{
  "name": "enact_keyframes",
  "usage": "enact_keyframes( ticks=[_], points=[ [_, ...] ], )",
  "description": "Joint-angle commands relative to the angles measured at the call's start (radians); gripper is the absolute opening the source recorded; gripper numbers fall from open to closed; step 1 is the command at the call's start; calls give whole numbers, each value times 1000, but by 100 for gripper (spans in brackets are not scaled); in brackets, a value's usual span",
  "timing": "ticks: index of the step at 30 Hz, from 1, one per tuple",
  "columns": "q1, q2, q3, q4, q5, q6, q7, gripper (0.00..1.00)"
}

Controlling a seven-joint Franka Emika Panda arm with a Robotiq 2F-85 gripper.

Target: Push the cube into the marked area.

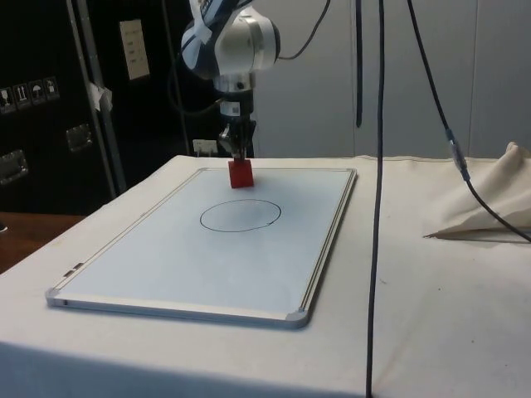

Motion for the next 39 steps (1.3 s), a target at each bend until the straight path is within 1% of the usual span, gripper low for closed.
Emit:
enact_keyframes(
  ticks=[1, 2, 3, 7, 11, 12, 13, 16, 19, 20, 21, 24, 28, 29, 30, 33, 38, 39],
  points=[
    [6, -15, 7, -19, 8, -1, -6, 0],
    [3, -4, 1, -6, 0, -3, 0, 0],
    [7, -19, 10, -25, 11, -5, -7, 0],
    [10, -32, 18, -45, 25, -16, -17, 0],
    [10, -44, 30, -63, 37, -30, -23, 0],
    [10, -40, 16, -53, 20, -37, -13, 0],
    [7, -46, 33, -62, 37, -34, -26, 0],
    [2, -48, 38, -60, 40, -47, -38, 0],
    [0, -49, 35, -54, 54, -67, -63, 0],
    [9, -49, 20, -57, 44, -65, -54, 0],
    [-1, -49, 34, -51, 57, -73, -70, 0],
    [-2, -44, 32, -36, 70, -91, -88, 0],
    [-4, -38, 37, -16, 76, -95, -90, 0],
    [4, -39, 29, -23, 72, -91, -87, 0],
    [-3, -36, 38, -12, 78, -96, -90, 0],
    [-2, -30, 42, 4, 84, -101, -89, 0],
    [13, -36, 53, 2, 86, -95, -79, 0],
    [8, -32, 51, 7, 82, -97, -82, 0]
  ],
)
